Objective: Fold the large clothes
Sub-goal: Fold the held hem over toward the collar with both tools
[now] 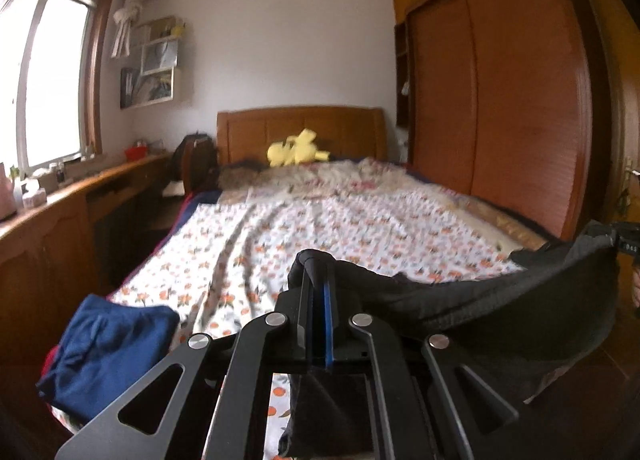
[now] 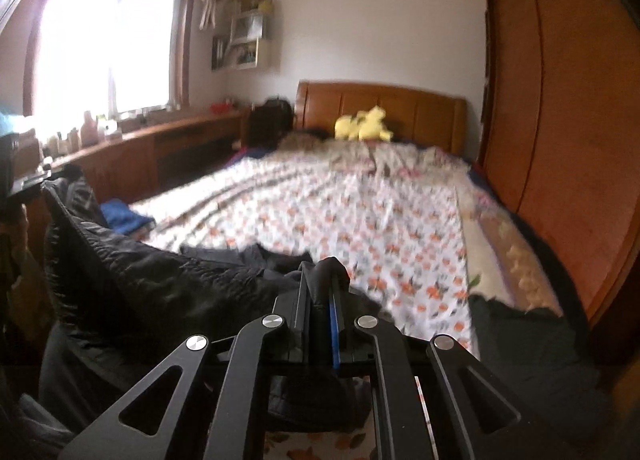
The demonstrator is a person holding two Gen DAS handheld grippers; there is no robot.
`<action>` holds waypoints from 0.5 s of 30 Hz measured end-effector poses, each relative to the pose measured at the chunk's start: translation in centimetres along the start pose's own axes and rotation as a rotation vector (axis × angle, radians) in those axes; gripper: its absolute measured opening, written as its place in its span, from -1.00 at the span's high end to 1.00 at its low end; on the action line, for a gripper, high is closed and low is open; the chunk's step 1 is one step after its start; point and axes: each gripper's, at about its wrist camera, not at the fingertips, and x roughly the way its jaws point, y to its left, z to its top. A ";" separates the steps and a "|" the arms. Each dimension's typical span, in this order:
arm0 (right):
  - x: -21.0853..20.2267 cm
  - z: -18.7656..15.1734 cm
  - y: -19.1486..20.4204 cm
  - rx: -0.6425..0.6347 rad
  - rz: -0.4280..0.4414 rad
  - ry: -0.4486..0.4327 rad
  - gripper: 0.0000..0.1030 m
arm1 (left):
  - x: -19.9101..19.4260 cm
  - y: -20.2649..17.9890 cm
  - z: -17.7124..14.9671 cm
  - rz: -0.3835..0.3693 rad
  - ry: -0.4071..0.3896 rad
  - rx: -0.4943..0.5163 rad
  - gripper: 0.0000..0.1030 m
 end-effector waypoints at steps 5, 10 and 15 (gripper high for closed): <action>6.4 -2.5 -1.3 0.046 0.040 0.092 0.89 | 7.1 2.0 -2.2 -0.021 0.104 -0.064 0.91; 10.8 -1.6 -3.2 0.086 0.021 0.097 0.88 | 11.9 3.3 -2.2 -0.005 0.131 -0.078 0.91; 14.9 0.5 -5.7 0.159 -0.002 0.077 0.88 | 14.9 4.6 -1.0 0.005 0.127 -0.096 0.90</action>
